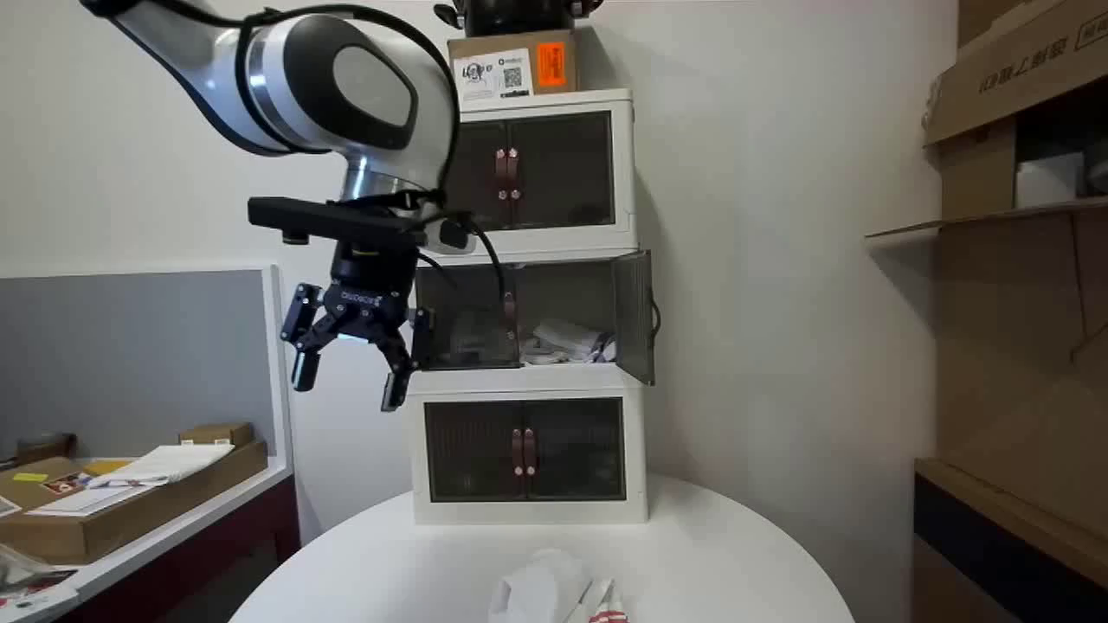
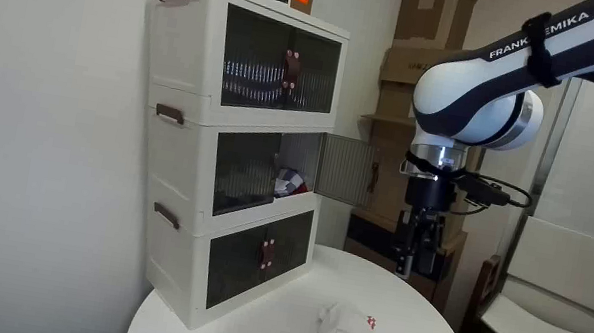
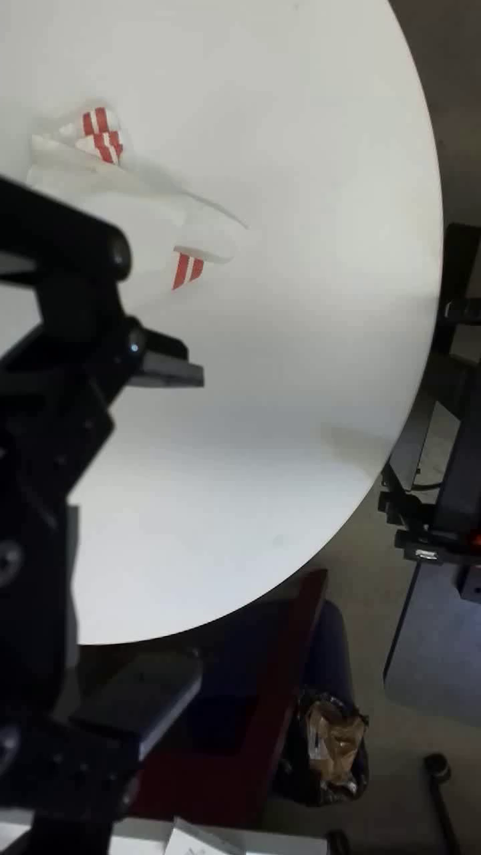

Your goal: Close the open cabinet door.

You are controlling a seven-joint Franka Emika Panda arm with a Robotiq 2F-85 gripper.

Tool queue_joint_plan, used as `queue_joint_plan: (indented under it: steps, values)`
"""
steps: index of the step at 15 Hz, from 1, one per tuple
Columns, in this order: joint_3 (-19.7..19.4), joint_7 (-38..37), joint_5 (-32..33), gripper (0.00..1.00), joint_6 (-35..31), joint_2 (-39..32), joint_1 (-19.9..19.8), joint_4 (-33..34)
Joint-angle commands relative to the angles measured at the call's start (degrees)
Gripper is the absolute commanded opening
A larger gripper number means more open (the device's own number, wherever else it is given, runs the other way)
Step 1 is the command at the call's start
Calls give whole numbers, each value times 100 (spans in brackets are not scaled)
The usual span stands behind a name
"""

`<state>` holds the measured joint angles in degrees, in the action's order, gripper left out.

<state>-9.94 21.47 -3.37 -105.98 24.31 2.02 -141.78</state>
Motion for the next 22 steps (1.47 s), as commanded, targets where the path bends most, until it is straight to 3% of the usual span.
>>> queue_joint_plan:
  steps: [1,6,14,22]
  values:
    - [89,30,-34,100,6,-8,-95,8]
    - [101,244,240,100,-257,-94,-130,414]
    - [-217,1108,833,100,-806,-688,-334,1823]
    - [-732,2562,-41,100,-1294,-1845,-607,3375]
